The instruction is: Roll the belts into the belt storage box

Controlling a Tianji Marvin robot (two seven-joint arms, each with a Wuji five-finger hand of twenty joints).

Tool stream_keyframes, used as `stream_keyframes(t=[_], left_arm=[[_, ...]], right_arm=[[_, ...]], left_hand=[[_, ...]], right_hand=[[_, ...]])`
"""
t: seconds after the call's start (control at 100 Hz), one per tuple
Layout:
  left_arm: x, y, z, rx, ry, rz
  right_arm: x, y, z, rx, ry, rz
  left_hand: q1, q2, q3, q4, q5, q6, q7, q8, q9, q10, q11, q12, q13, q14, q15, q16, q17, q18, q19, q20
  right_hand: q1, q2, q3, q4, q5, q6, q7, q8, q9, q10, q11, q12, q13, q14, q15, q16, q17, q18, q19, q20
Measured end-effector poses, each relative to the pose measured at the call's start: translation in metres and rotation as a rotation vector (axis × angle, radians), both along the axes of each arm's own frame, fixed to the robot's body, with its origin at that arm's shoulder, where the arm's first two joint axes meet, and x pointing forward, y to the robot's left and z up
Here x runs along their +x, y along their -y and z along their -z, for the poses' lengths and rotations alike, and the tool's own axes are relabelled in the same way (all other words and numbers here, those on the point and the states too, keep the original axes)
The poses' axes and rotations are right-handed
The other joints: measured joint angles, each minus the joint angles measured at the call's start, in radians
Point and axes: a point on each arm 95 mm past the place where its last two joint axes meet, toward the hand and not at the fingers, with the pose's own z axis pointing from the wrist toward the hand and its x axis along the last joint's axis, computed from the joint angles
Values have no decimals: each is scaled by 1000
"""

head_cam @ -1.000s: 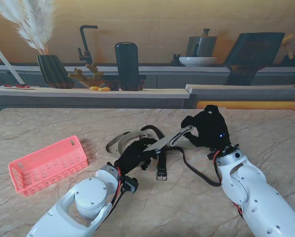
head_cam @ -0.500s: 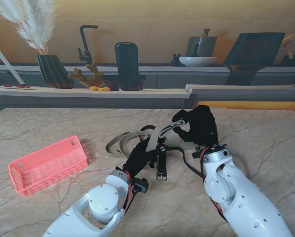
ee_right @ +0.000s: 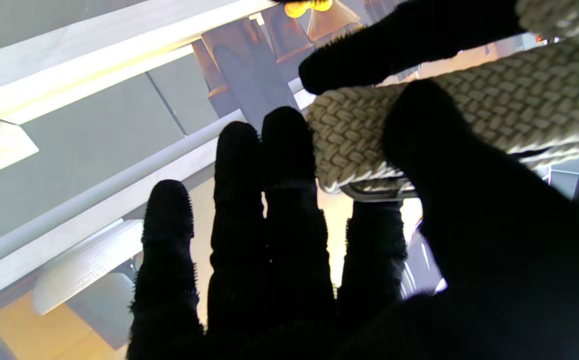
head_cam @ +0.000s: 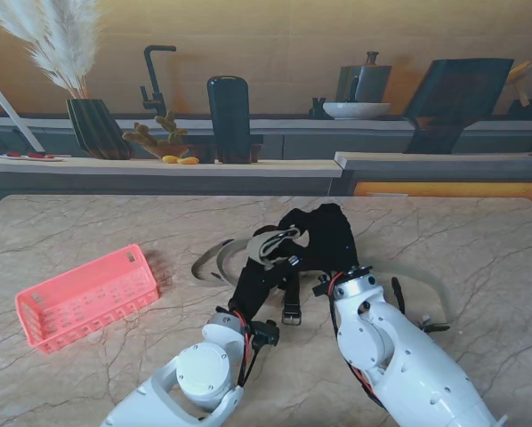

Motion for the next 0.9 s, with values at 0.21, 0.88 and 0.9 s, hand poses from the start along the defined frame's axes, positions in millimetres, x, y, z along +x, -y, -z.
stream_keyframes(t=[0.21,0.88,0.9], left_arm=[[0,-2,2,7,6,-54],[1,-5,-8,-30,9,-174],[1,-5,-9,-31,7,-174]], right_arm=[[0,-9,6,-12,-10,-39],[-22,-12,16,-130,-165,-184],[-24,-11,16,-135,-171,-186]], left_hand=[[12,112,-182,-3,-33,-4,-144,-88,-86,-7,-14,-66,-171,26,-286,-219,-79,-3,-113,-41],[428,179,-218,-36,59,-33,256,10,219,-43,31,-17,23,26,-291,-416,55,-35,-119,-133],[450,169,-234,-45,60,-37,260,10,235,-43,16,-5,31,29,-286,-412,61,-35,-113,-132]], right_hand=[[11,8,7,0,-1,35,1,0,0,22,23,0,0,15,13,0,-11,7,6,-1],[-152,24,30,110,-138,255,-290,308,-281,50,-85,49,-139,33,-100,-33,-74,20,-46,-24],[-146,24,29,110,-156,260,-319,319,-299,50,-96,49,-156,34,-120,-36,-76,20,-56,-24]])
